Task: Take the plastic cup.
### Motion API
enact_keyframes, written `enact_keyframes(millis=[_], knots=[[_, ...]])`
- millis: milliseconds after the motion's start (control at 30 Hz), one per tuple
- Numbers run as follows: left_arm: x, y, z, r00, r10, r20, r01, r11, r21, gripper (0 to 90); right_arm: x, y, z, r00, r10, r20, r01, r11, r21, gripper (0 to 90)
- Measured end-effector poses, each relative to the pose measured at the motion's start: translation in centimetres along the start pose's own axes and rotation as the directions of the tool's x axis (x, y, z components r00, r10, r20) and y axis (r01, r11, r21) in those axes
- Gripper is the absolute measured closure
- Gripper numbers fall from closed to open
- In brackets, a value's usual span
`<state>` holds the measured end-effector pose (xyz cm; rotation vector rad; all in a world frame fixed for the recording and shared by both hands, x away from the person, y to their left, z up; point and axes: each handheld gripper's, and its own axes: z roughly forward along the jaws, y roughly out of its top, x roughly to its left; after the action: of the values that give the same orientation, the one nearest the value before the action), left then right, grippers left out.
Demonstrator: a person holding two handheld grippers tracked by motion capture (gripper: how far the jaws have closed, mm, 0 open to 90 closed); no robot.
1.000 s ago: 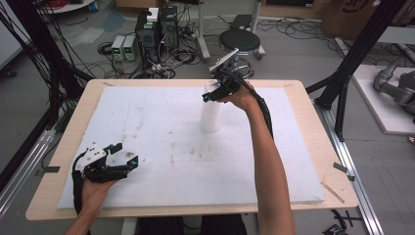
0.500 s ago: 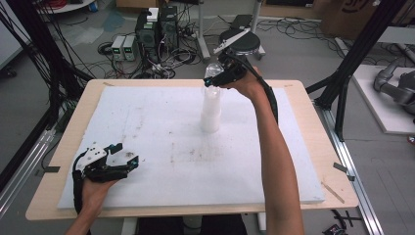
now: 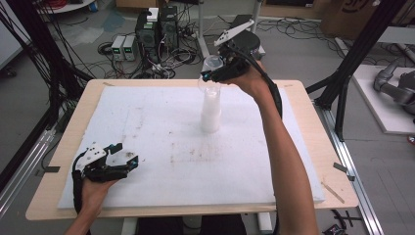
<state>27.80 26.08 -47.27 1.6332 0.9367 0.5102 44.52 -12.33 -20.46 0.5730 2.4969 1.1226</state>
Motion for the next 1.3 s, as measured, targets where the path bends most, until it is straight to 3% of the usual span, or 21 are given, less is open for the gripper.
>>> enact_keyframes(millis=[333, 633, 900, 1133, 1300], knots=[[0.0, 0.0, 0.0, 1.0, 0.0, -0.001, 0.0, 1.0, 0.001, 15.2, 4.0, -2.8, -2.9, 0.9976, -0.033, -0.062, 0.028, 0.9965, -0.079, 41.5], [0.0, 0.0, 0.0, 1.0, 0.0, 0.001, 0.0, 1.0, 0.001, 15.2, 7.0, -6.4, -4.2, 0.993, -0.051, -0.106, 0.032, 0.9835, -0.178, 41.5], [-0.1, 0.0, -0.1, 1.0, 0.005, -0.004, -0.005, 1.0, -0.001, 15.2, 9.5, -10.1, -3.2, 0.9837, -0.06, -0.17, 0.01, 0.9599, -0.28, 41.6], [0.0, 0.0, 0.0, 1.0, 0.004, -0.002, -0.004, 1.0, 0.005, 15.2, 11.3, -12.6, -0.9, 0.9677, -0.073, -0.241, -0.015, 0.9383, -0.346, 41.8], [-0.1, 0.0, 0.0, 0.9999, 0.011, -0.003, -0.011, 0.9999, 0.005, 15.2, 11.9, -13.9, 0.5, 0.9539, -0.072, -0.292, -0.035, 0.9383, -0.344, 41.8]])
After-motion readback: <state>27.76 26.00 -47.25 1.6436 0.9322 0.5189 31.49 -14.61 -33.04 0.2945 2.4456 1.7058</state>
